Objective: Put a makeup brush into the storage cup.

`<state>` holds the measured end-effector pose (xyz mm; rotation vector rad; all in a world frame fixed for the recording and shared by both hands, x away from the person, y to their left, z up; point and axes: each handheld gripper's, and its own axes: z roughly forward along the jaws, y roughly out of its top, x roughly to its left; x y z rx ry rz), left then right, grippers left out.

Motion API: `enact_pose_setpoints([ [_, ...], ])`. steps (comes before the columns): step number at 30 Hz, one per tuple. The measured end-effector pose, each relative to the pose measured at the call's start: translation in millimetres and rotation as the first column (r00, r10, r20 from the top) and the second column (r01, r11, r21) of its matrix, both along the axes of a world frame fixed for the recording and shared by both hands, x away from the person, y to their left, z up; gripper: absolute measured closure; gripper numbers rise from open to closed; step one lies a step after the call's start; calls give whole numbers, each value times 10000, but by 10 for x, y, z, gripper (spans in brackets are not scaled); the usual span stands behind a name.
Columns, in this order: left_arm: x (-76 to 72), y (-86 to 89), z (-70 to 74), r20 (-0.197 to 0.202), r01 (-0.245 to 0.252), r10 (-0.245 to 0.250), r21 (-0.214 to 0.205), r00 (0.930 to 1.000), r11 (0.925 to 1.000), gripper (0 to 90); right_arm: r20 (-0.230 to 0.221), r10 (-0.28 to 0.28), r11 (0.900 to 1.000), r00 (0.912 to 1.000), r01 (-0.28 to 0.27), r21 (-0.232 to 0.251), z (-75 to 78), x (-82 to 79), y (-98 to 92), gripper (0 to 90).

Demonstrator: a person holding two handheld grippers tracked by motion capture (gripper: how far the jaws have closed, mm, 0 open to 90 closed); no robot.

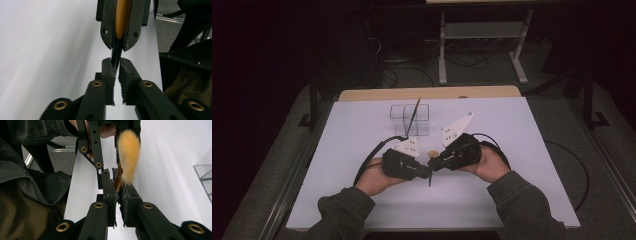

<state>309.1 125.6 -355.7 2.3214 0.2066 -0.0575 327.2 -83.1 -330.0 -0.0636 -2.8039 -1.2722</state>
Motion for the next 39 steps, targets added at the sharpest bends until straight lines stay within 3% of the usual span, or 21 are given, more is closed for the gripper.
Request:
enact_pose_setpoints([
  [18, 24, 250, -22, 233, -645, 644, 55, 9977, 9979, 721, -183, -450, 9977, 9988, 440, -508, 49, 135, -101, 829],
  [39, -33, 563, -70, 418, -1565, 1566, -71, 9868, 9877, 581, -341, -1147, 9900, 9928, 1114, -864, 132, 345, -275, 829],
])
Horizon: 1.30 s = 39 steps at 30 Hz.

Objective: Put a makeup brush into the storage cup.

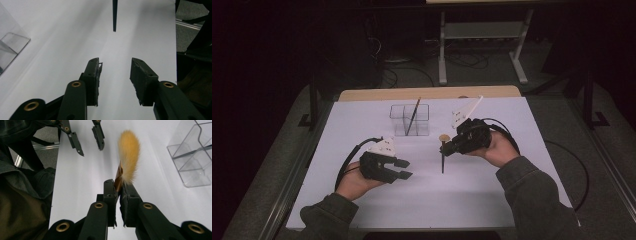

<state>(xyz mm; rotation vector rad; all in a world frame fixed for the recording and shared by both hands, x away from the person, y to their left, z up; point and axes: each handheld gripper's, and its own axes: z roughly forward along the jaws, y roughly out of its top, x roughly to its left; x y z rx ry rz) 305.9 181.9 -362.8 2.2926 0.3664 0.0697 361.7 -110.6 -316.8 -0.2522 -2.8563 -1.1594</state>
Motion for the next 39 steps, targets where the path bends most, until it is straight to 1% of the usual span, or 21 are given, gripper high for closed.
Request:
enact_pose_setpoints([
  [3, -12, 36, 1, 76, -113, 113, 44, 9999, 9999, 561, 20, -59, 10000, 10000, 59, -25, 24, 38, -25, 829],
  [4, -17, 45, -1, 55, -178, 178, -24, 9998, 9998, 550, 5, -101, 9999, 9999, 101, -37, 36, 48, -35, 829],
  [5, -19, 55, 0, 151, -183, 183, 12, 9997, 9998, 543, 46, -122, 9999, 9999, 122, -23, 48, 59, -43, 829],
  [6, -27, 62, -2, 135, -235, 234, 0, 9996, 9997, 535, 26, -164, 9999, 9999, 164, -25, 61, 66, -51, 829],
  [7, -28, 73, 1, 159, -203, 201, 121, 9997, 9997, 529, 16, -194, 9998, 9998, 194, 3, 70, 72, -58, 829],
  [9, -36, 86, -5, 139, -247, 245, 145, 9996, 9996, 514, 37, -216, 9998, 9998, 216, -10, 77, 92, -70, 829],
  [12, -53, 106, -17, 90, -398, 398, 53, 9992, 9992, 492, -64, -305, 9995, 9995, 304, -65, 88, 109, -80, 829],
  [13, -57, 118, -18, 88, -417, 417, 59, 9991, 9991, 488, 8, -259, 9996, 9997, 259, -62, 89, 121, -83, 829],
  [16, -63, 140, -31, 175, -506, 503, 159, 9986, 9986, 472, 9, -293, 9996, 9996, 293, -55, 114, 136, -90, 829],
  [17, -66, 146, -37, 177, -543, 541, 164, 9984, 9984, 469, 85, -284, 9996, 9996, 285, -68, 124, 142, -95, 829],
  [18, -68, 151, -41, 222, -566, 561, 211, 9982, 9982, 463, 31, -339, 9994, 9994, 339, -65, 137, 141, -100, 829],
  [23, -81, 178, -51, 344, -778, 769, 257, 9965, 9966, 440, 44, -473, 9988, 9989, 474, -126, 187, 151, -131, 829],
  [25, -85, 189, -42, 377, -838, 828, 245, 9959, 9962, 429, 177, -395, 9992, 9991, 395, -34, 203, 175, -142, 829],
  [26, -86, 196, -41, 411, -882, 872, 242, 9953, 9958, 423, 128, -425, 9991, 9990, 426, -70, 215, 179, -146, 829],
  [29, -89, 226, -43, 490, -1019, 1007, 233, 9937, 9945, 405, 169, -478, 9988, 9987, 480, -123, 249, 210, -163, 829],
  [32, -93, 260, -55, 482, -1128, 1116, 234, 9926, 9933, 394, 230, -530, 9986, 9983, 532, -61, 278, 244, -176, 829],
  [37, -111, 293, -73, 502, -1303, 1295, 126, 9903, 9914, 386, 233, -562, 9983, 9982, 565, -127, 310, 304, -171, 829],
  [39, -113, 307, -65, 524, -1306, 1294, 193, 9902, 9912, 384, 249, -551, 9984, 9982, 555, -142, 322, 332, -166, 829],
])
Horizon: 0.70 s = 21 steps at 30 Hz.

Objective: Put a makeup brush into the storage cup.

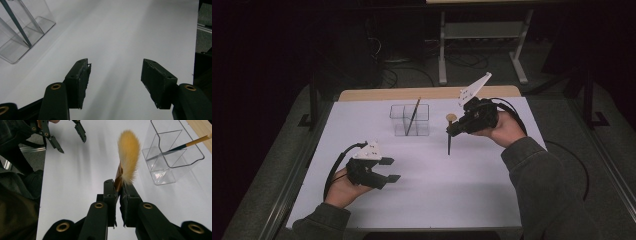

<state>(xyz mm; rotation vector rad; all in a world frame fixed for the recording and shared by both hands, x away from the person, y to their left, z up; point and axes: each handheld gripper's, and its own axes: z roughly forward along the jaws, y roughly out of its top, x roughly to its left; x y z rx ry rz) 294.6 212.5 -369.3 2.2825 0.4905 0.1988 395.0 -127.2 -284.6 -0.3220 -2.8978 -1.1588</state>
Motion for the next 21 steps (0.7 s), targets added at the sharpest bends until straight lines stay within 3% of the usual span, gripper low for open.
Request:
enact_pose_setpoints([
  [9, -9, 48, -20, -5, -167, 166, -192, 9999, 9997, 366, 30, -45, 9999, 10000, 45, -103, 67, 116, 47, 829],
  [14, -8, 62, -30, 65, -186, 186, 16, 9998, 9998, 356, -67, -185, 9997, 9998, 184, -164, 113, 179, 83, 830],
  [16, -10, 66, -34, 106, -191, 191, -4, 9998, 9998, 350, 151, -111, 9999, 9998, 112, -91, 130, 220, 96, 830],
  [21, -14, 75, -46, 15, -296, 297, -116, 9996, 9995, 337, 94, -178, 9997, 9998, 180, -144, 177, 302, 132, 830],
])
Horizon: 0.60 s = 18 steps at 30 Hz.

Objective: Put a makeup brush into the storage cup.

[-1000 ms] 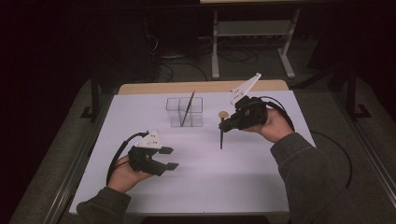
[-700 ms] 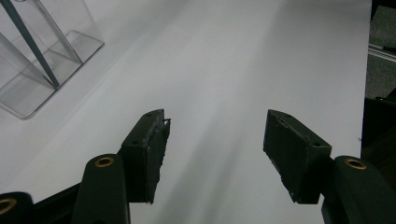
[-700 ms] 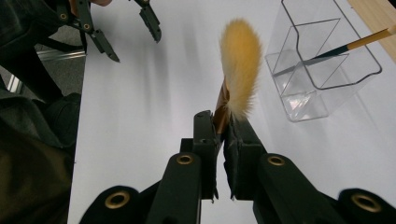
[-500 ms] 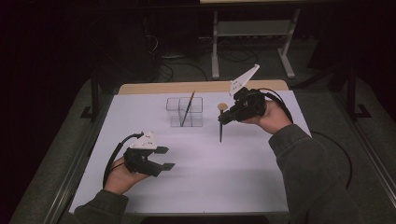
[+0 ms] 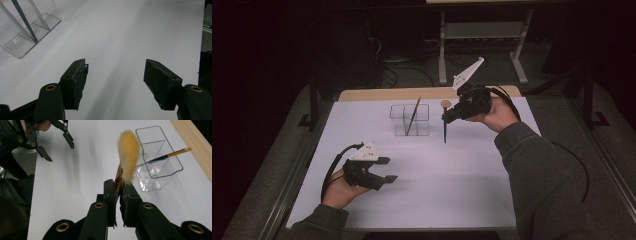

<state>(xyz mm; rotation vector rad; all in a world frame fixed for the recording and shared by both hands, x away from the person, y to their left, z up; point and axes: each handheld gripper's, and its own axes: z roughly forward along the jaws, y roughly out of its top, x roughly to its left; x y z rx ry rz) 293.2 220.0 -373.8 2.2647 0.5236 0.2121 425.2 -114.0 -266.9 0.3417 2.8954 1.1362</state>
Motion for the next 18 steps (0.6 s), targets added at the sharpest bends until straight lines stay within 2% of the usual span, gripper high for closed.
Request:
enact_pose_setpoints([
  [5, -6, 25, -12, 69, -16, 15, 144, 10000, 9999, 334, 27, -21, 10000, 10000, 21, 54, 31, 78, 61, 830],
  [18, -15, 107, 7, 96, -235, 236, -63, 9997, 9997, 314, 10, 48, 10000, 10000, -48, -17, 62, 265, 247, 830],
])
